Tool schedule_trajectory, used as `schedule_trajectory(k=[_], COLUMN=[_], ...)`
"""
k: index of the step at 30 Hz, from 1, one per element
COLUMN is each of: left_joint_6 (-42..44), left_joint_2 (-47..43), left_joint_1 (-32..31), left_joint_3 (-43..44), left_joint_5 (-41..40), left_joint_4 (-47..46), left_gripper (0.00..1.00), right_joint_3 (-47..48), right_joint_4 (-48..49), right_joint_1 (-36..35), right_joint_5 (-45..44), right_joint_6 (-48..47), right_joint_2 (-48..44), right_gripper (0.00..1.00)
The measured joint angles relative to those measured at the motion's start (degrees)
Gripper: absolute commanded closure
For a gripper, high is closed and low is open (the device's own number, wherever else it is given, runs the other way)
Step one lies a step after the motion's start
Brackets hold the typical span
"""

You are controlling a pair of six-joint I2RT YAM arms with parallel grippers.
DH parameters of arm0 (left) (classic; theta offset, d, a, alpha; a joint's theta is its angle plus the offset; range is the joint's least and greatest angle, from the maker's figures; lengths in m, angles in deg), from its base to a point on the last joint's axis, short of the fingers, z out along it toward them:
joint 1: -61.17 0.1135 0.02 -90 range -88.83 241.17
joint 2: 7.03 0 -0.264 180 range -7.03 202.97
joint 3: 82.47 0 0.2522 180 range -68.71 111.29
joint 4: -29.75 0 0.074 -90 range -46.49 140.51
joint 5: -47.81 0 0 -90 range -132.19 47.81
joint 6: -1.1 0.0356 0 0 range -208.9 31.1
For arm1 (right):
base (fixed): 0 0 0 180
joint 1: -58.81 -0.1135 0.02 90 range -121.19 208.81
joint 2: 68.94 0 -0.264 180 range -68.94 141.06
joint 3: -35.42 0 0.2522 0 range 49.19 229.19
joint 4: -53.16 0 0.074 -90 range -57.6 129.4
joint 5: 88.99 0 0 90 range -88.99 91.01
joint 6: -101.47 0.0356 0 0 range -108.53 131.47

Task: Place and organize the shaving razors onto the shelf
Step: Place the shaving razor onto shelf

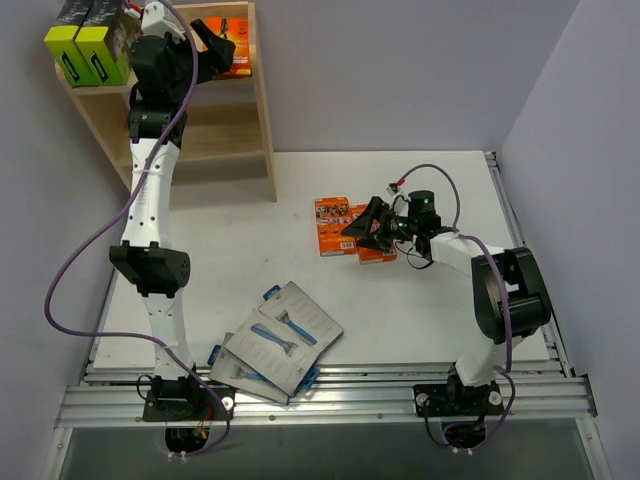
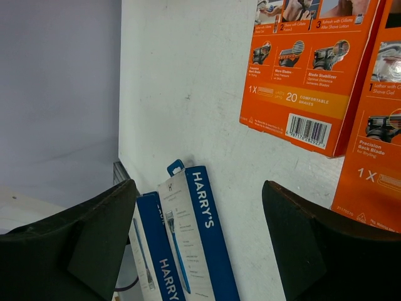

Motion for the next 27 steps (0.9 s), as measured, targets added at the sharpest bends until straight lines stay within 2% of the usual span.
schedule_trajectory(k=[14,27], left_joint_6=[1.5,7.5], left_joint_2=[2.7,2.9], left_joint_1=[0.1,-0.4], left_joint_3=[2.5,3.0], left_joint_5=[0.0,-0.7], left_joint_4=[-2.6,-0.9], left_gripper=[0.06,0.06], right_joint_3=[0.1,0.1], right_joint_4=[-0.2,-0.8], right_joint_1=[0.0,0.0], right_joint_5=[0.0,0.0], right_joint_6=[-0.1,-0.9], right_joint_2=[0.1,0.1], right_gripper=[0.17,0.16])
